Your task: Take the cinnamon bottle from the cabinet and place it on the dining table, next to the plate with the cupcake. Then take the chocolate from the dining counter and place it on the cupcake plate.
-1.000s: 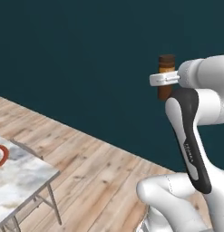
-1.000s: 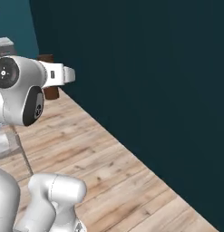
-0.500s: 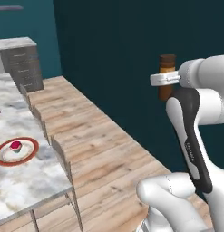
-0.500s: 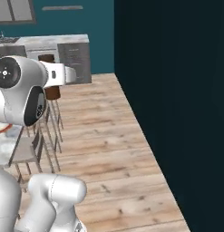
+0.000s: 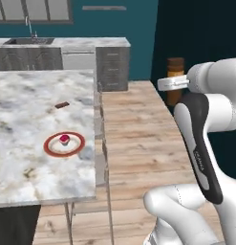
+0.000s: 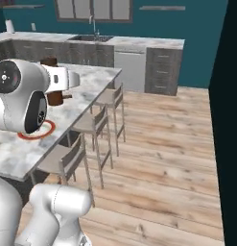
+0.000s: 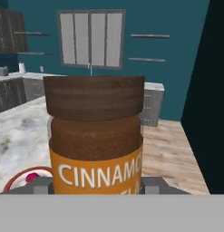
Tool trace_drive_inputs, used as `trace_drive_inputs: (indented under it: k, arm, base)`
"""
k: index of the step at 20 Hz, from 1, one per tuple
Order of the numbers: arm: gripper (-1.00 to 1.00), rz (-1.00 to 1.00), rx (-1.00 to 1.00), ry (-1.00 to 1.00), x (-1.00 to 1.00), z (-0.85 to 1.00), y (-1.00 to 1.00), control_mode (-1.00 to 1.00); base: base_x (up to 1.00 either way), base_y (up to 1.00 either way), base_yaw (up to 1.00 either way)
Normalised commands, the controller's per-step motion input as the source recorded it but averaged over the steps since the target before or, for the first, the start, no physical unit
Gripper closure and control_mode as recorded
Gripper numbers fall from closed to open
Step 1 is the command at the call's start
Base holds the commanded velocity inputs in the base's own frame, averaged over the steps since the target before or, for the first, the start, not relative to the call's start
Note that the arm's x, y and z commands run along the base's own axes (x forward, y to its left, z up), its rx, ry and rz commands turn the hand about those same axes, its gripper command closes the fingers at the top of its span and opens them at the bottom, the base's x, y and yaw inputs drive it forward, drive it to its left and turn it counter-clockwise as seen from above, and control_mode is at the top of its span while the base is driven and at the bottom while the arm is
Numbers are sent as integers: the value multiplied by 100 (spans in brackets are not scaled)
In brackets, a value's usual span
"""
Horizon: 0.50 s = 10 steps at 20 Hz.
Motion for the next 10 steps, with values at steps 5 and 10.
trace_drive_inputs:
  k: [5, 10]
  arm:
    - [100, 0, 0, 0, 0, 0, 0, 100]
    - [100, 0, 0, 0, 0, 0, 0, 100]
  base:
    - [28, -64, 65]
    - [24, -66, 65]
